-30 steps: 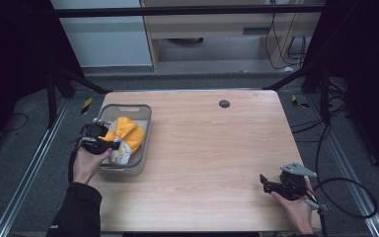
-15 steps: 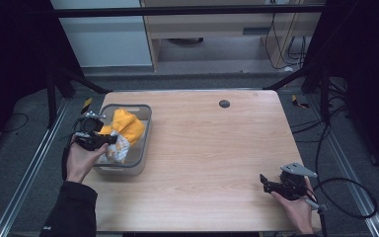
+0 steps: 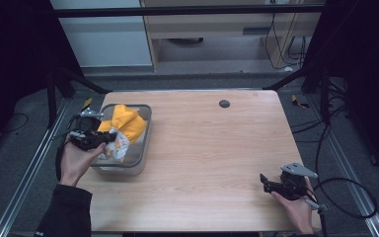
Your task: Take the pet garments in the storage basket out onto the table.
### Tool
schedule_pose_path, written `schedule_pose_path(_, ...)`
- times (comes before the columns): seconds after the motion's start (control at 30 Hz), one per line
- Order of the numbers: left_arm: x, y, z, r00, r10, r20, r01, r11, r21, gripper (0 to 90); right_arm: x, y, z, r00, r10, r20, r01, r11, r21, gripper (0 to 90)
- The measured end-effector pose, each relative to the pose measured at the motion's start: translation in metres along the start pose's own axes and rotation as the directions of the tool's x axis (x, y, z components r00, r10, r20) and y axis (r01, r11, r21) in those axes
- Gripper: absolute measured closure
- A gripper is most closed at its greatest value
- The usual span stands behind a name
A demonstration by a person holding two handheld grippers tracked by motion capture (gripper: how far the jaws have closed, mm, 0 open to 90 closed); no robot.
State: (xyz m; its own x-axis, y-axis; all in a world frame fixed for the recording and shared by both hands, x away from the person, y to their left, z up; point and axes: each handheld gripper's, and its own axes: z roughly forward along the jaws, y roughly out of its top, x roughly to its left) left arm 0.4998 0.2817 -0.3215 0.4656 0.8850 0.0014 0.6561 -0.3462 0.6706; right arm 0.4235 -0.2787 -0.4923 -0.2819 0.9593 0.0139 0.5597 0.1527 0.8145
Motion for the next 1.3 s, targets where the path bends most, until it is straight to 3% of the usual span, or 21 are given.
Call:
schedule_pose_path(0.23, -0.008, 0.005, -0.010, 0.9997, 0.023, 0.003, -0.023, 0.9997, -0.013, 83.6, 0.000, 0.000, 0.000, 1.0000, -0.001, -0.003, 0.001, 1.000, -0.003, 11.1)
schedule_pose_path(0.67, -0.030, 0.008, -0.024, 0.9951, 0.082, 0.055, -0.081, 0.9964, -0.024, 83.6, 0.001, 0.000, 0.000, 1.0000, -0.004, -0.004, 0.004, 1.000, 0.000, 11.1)
schedule_pose_path(1.3, -0.067, 0.019, -0.030, 0.9749, 0.177, 0.135, -0.171, 0.9837, -0.058, 83.5, 0.000, 0.000, -0.001, 0.9999, -0.010, -0.005, 0.010, 1.000, -0.006, 11.0)
